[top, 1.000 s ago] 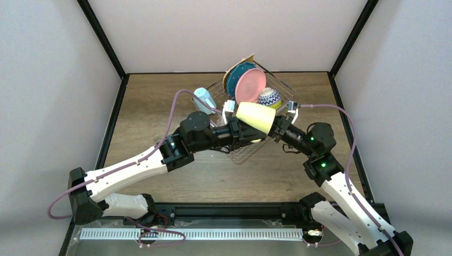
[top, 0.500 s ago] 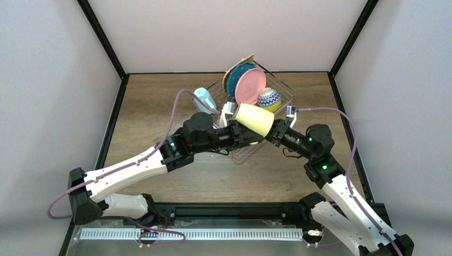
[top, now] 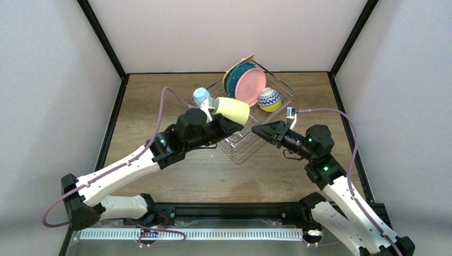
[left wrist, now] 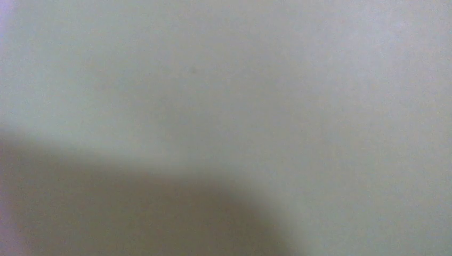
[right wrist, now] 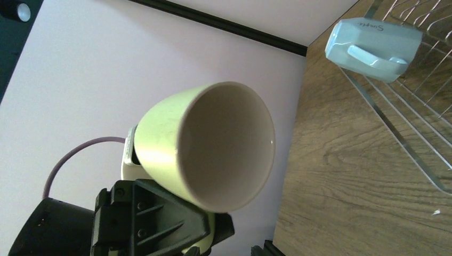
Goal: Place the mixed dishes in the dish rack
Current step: Pass from the right arm to the left, then place the upside down cup on the dish rack.
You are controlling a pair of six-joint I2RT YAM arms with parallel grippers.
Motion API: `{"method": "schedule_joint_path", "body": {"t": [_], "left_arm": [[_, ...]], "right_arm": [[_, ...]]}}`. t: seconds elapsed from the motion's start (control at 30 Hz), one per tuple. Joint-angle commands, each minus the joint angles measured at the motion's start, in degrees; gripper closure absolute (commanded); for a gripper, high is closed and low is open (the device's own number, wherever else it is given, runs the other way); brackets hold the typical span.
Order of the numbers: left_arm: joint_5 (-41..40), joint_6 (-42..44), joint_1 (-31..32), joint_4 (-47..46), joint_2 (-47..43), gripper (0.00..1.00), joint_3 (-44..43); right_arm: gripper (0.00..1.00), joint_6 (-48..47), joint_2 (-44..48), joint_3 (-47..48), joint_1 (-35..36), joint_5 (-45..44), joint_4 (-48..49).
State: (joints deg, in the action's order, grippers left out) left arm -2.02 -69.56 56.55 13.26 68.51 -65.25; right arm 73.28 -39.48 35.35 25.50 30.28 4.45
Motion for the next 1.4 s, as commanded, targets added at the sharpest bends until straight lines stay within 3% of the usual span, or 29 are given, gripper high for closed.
{"method": "schedule_joint_path", "body": {"t": [0.0,0.23,0.5,0.7,1.13,1.37], "left_arm": [[-7.84,3.88,-1.03,3.39,-1.16,0.97,-3.88],[-14.19,7.68,-1.7,10.93,4.41,0.97,-10.09],[-19.4,9.08,-1.71,21.02,18.18,0.97,-19.23],[-23.82,4.44,-2.27,27.55,26.13,0.97,-23.3],[-24.3,-8.61,-5.86,27.02,35.81,0.97,-24.28],[-25.58,-12.34,-6.08,29.09,42.09,0.97,-29.09]], "right_arm": [[0.47,-3.68,-0.32,2.44,0.2,-2.72,-4.04],[0.46,-11.97,-4.95,8.96,0.2,-8.87,-14.95],[0.46,-19.9,-12.12,16.02,0.17,-15.47,-23.42],[0.46,-22.49,-15.67,18.72,-0.06,-17.63,-24.75],[0.46,-25.12,-18.36,19.38,-2.98,-15.85,-24.34],[0.46,-26.46,-19.01,20.0,-4.8,-13.43,-24.61]]}}
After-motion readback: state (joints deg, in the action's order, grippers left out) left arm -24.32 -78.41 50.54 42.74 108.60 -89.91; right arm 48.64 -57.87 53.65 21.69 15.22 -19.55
